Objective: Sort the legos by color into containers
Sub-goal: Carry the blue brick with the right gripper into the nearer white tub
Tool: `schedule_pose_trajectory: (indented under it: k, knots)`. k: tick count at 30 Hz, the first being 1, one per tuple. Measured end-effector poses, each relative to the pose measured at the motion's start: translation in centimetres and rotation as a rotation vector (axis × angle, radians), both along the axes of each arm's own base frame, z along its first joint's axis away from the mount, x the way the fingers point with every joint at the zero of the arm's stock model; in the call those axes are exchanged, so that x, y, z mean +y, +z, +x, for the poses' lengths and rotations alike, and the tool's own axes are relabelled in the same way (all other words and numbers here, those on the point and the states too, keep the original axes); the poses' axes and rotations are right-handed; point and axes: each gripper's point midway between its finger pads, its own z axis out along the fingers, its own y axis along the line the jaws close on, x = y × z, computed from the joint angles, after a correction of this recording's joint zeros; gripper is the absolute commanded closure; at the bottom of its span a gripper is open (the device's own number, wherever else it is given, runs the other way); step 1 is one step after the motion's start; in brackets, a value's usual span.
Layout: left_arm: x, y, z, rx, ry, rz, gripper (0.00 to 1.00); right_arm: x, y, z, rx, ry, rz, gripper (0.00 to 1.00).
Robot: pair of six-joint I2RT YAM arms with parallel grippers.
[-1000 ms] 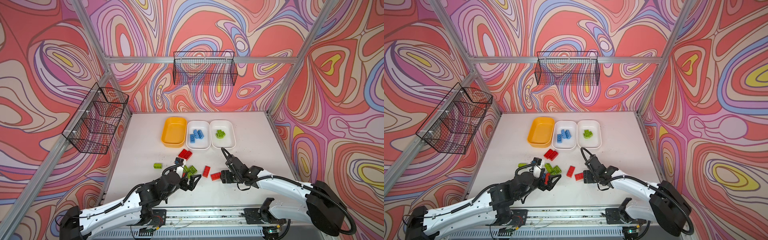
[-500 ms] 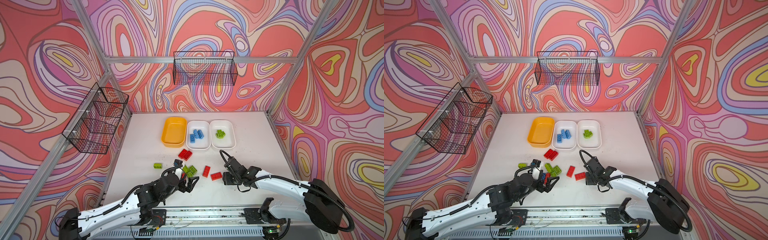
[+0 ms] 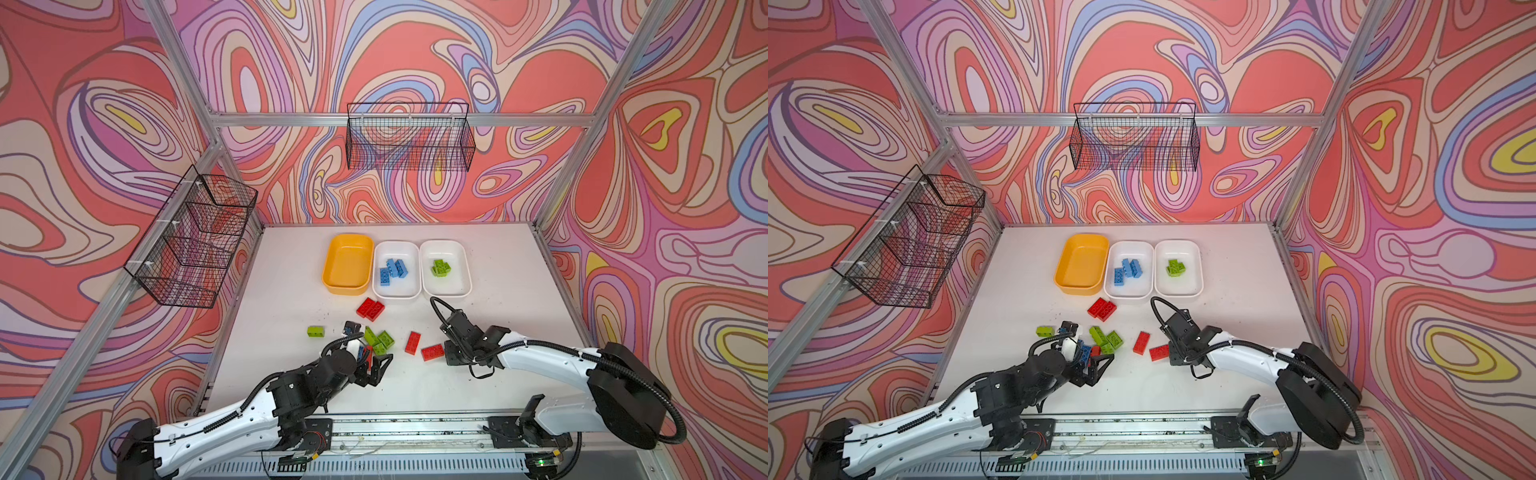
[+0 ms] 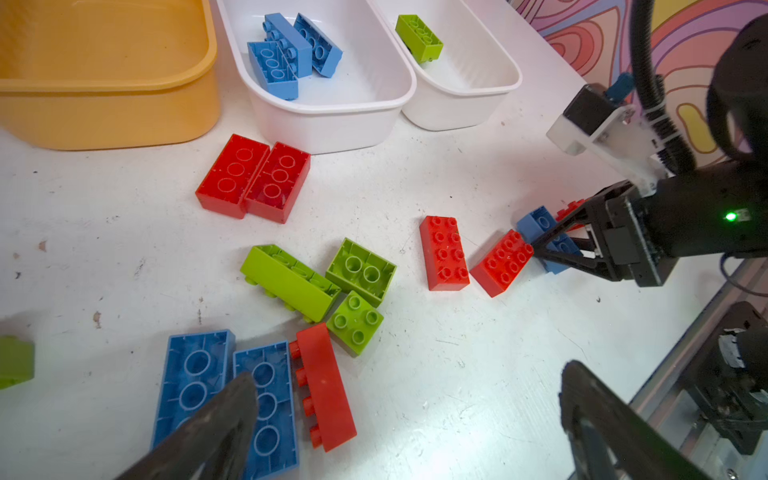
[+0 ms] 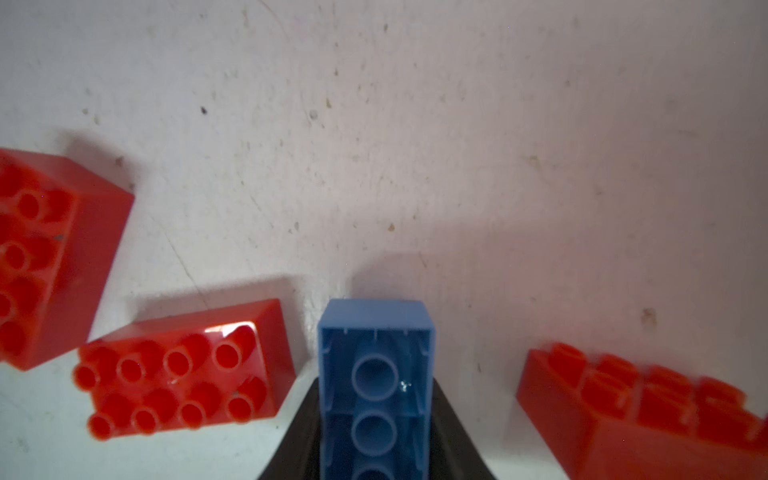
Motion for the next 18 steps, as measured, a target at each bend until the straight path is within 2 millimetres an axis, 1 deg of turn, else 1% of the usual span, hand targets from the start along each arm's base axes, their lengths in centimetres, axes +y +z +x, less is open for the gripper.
schedule_pose_trajectory:
  k: [2,5,8,9,12,13,15,18]
  knots:
    - [0.7,-0.3,0.2,0.013,0.035,0.038,0.00,0.4,1.0,0.7,-0.023,0.003,0.003,0.70]
    - [1.3,-0.3,0.6,0.031,0.075,0.098,0.00,1.7,3.7,2.7,-0.091,0.014,0.020,0.70]
    - [1.6,-0.1,1.1,0.050,0.109,0.139,0.00,3.9,7.1,5.6,-0.173,0.039,0.045,0.70]
    - [1.7,-0.2,1.4,0.059,0.124,0.149,0.00,5.0,8.4,7.0,-0.204,0.051,0.054,0.70]
    - [2.7,-0.8,2.3,0.096,0.179,0.168,0.00,7.9,10.9,10.7,-0.274,0.090,0.071,0.70]
    - [3.2,-1.2,2.6,0.114,0.202,0.171,0.00,8.8,11.5,12.1,-0.293,0.102,0.075,0.70]
    - [4.2,-1.7,3.0,0.145,0.242,0.175,0.00,10.0,12.2,14.5,-0.318,0.118,0.080,0.70]
    - [5.5,-2.1,3.4,0.182,0.296,0.167,0.00,11.4,12.1,18.3,-0.332,0.139,0.092,0.70]
